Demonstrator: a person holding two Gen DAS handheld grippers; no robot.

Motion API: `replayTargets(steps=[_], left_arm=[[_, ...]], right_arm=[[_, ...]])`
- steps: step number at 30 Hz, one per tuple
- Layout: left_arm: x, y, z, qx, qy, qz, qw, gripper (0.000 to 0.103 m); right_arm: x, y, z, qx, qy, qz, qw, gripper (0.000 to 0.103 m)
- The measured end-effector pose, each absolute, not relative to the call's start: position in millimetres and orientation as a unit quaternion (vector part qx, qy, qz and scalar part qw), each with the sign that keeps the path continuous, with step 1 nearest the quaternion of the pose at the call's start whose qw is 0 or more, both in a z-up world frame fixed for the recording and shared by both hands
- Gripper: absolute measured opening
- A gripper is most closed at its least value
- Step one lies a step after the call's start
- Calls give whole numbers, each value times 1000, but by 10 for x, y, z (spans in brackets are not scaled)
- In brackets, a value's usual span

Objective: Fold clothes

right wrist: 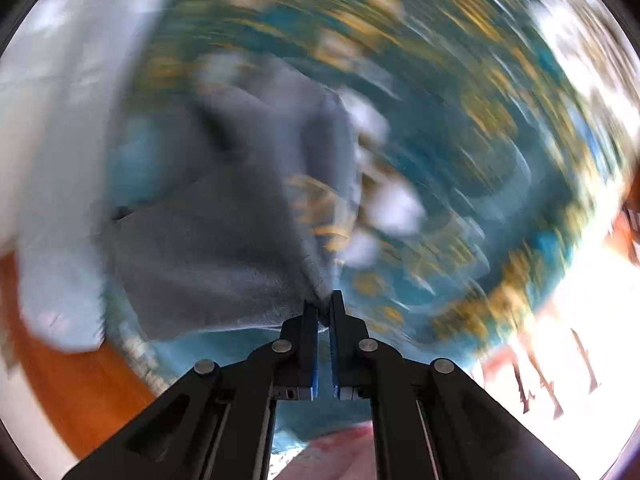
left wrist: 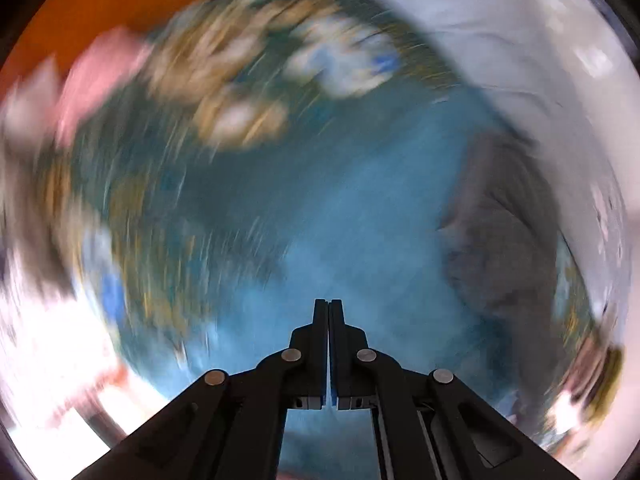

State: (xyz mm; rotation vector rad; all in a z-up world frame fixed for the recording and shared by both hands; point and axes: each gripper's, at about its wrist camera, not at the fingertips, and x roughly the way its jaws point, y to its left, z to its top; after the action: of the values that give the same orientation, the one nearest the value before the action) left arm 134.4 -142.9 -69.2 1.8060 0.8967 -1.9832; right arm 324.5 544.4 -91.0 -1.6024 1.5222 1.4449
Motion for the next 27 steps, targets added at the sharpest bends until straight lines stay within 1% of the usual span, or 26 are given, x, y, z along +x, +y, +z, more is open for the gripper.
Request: replayTargets(steps=[1,2,8,10,11,12,14,16,18,19,23,26,27], left_arm=[[1420,-1473,-747,635,325,-683,159,1],[1441,-1513,-765,635,328,-680,162,0],[1244,-1594,-784,594,421,-672,137,2],[1082,-1520,-848,589,446,-663,119,7],[995,-1457,-911,591,454,-658,108,17],[907,-1389,-985,595,463,-650,97,31],[715,-1233,-1169,608,473,-632,80,42],[523,-1075,-1357,621,482,-615,65,44],[330,-904,-1546,635,488,-597,51,49],[219,-801,-1641,645,485,-589,45,50],[-161,-461,-1925,670,470,-574,33,50],[-326,-308,-2077,673,488,-555,38,50],[-376,-261,-2125,673,495,-549,40,49]], right_arm=[[3378,5393,-1037,-593,567,508,263,5],[3425,5391,-1043,-591,572,507,258,5],[3085,5584,-477,-545,512,615,252,5],[2986,5582,-268,-534,496,637,250,5],[2952,5573,-155,-531,489,646,248,5],[2937,5496,-128,-540,477,648,246,5],[2914,5355,-65,-554,461,647,248,5],[2938,5259,-31,-550,465,646,252,5],[2937,5176,106,-541,469,649,259,5],[2928,5137,181,-539,466,651,262,5],[2801,4952,499,-521,464,662,274,5],[2791,4828,608,-518,459,664,283,5],[2802,4802,618,-522,456,662,285,5]])
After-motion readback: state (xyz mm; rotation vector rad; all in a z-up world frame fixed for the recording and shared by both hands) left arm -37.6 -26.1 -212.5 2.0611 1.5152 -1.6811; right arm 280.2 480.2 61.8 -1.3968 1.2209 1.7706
